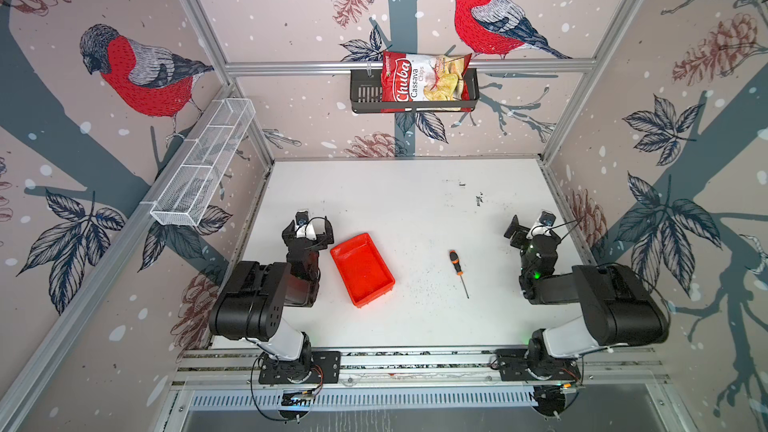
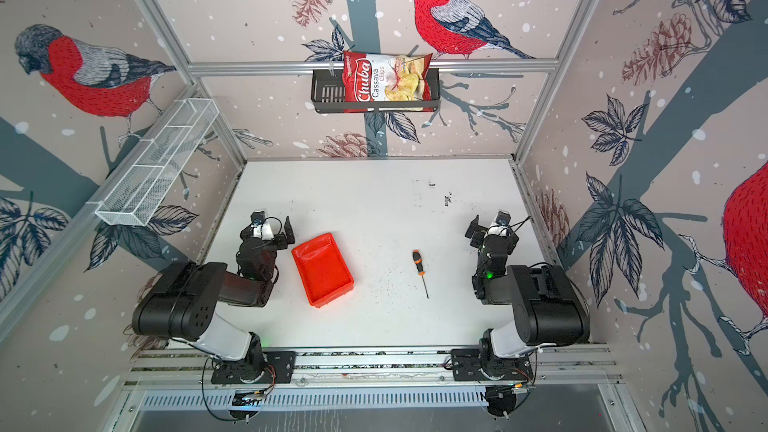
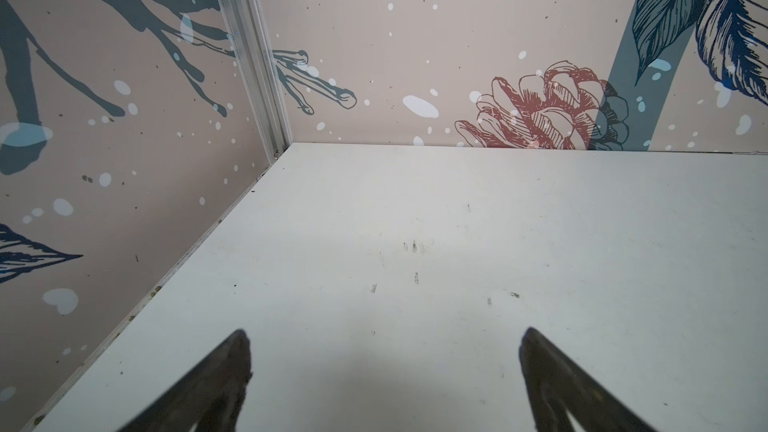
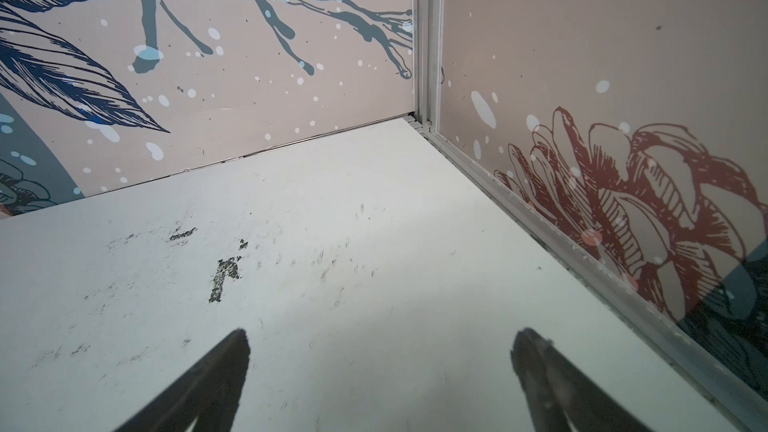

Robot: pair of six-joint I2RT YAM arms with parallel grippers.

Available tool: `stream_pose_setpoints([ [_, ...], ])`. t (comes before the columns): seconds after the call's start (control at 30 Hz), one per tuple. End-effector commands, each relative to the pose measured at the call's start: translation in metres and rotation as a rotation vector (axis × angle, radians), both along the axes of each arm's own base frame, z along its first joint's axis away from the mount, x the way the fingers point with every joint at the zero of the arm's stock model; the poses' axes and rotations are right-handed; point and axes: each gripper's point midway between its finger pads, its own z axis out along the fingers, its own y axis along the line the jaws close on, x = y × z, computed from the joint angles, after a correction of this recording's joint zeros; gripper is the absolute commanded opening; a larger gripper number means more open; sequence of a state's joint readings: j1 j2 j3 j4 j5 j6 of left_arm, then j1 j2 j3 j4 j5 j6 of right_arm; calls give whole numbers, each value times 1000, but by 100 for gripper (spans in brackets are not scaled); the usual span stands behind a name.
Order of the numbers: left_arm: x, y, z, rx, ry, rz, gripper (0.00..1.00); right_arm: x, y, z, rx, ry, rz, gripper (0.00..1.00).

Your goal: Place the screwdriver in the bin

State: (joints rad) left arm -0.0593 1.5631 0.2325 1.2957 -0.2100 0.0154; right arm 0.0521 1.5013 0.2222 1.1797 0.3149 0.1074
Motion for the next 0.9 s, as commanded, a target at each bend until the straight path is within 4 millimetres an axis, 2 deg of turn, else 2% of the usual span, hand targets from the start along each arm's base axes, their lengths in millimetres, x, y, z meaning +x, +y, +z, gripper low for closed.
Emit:
stream_pose_setpoints([
  [0.0, 1, 0, 6, -11, -24, -4, 99, 2, -1, 10, -1, -39, -8, 100],
  [0.13, 0, 0, 5, -10, -21, -3, 98, 2, 0, 11, -1, -44, -3, 100],
  [0.23, 0, -1, 6, -6, -24, -6, 98, 3, 9, 12, -26, -40, 34, 100],
  [0.4, 0, -9, 18, 31, -30, -13, 98, -5, 10, 20, -39, -70, 22, 100],
  [0.5, 5, -16, 26, 61, -7, -18, 98, -3, 10, 25, -46, -60, 14, 100],
  [0.63, 11, -37, 44, 122, 1, -77, 98, 5, 22, 36, -69, -17, 50, 100],
  [0.73, 16, -54, 61, 103, -12, -132, 97, 6, 36, 42, -79, 1, 86, 100],
  [0.87, 17, -96, 84, 82, -32, -304, 98, 8, 66, 46, -60, 37, 167, 100],
])
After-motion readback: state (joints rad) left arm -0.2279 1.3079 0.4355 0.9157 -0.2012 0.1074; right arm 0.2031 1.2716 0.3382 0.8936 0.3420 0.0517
